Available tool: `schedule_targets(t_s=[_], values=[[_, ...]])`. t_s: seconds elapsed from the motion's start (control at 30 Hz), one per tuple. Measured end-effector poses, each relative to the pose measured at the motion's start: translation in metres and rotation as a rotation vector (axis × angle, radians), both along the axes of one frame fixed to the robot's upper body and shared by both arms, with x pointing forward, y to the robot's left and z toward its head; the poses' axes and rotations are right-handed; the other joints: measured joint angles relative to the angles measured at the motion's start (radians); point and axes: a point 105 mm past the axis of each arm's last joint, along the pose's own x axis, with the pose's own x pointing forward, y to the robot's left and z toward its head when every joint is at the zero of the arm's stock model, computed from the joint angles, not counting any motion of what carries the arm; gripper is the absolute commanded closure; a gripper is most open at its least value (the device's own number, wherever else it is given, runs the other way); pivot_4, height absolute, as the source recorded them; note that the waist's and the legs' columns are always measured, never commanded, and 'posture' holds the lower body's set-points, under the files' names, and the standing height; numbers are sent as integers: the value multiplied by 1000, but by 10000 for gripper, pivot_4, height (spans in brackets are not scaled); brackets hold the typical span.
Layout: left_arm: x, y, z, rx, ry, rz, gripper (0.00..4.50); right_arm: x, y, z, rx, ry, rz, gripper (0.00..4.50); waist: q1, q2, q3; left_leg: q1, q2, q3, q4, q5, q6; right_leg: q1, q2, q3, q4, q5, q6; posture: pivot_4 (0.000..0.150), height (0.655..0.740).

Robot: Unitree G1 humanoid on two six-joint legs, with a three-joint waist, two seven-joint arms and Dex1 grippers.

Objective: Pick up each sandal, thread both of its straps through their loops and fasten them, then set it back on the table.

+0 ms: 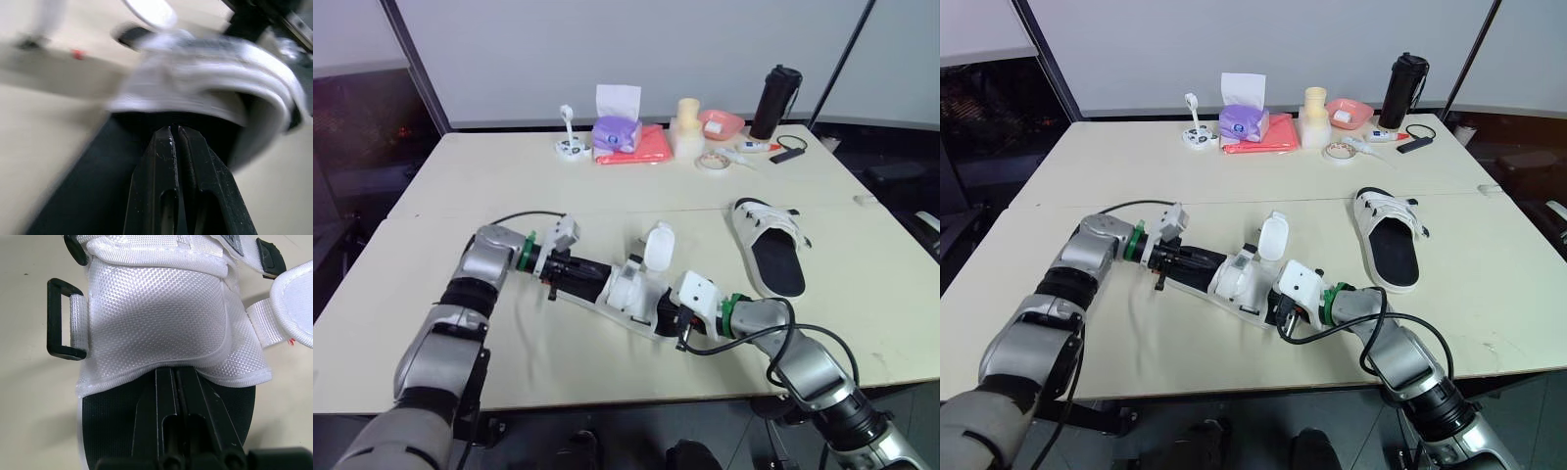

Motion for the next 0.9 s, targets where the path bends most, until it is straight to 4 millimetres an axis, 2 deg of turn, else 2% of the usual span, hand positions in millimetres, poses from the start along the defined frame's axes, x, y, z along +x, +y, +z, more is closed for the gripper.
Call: schedule_targets(t_s=[0.23,0.47,0.9], values=[[-12,-12,-5,0,-15,-52,42903,0,-1,0,0,0,-2,45000,1,0,0,0,1,0,0,0,0,0,0,0,0,0,0,1500,7400],[-30,-22,-1,-61,59,-94,42903,2,-8,2,-15,-4,-12,45000,3,0,0,0,1,0,0,0,0,0,0,0,0,0,0,1500,7400],[-50,-21,3,-93,109,-116,42903,9,-25,8,-30,-7,-63,45000,3,2,1,0,2,0,0,0,0,0,-1,1,-1,0,0,1500,7400]])
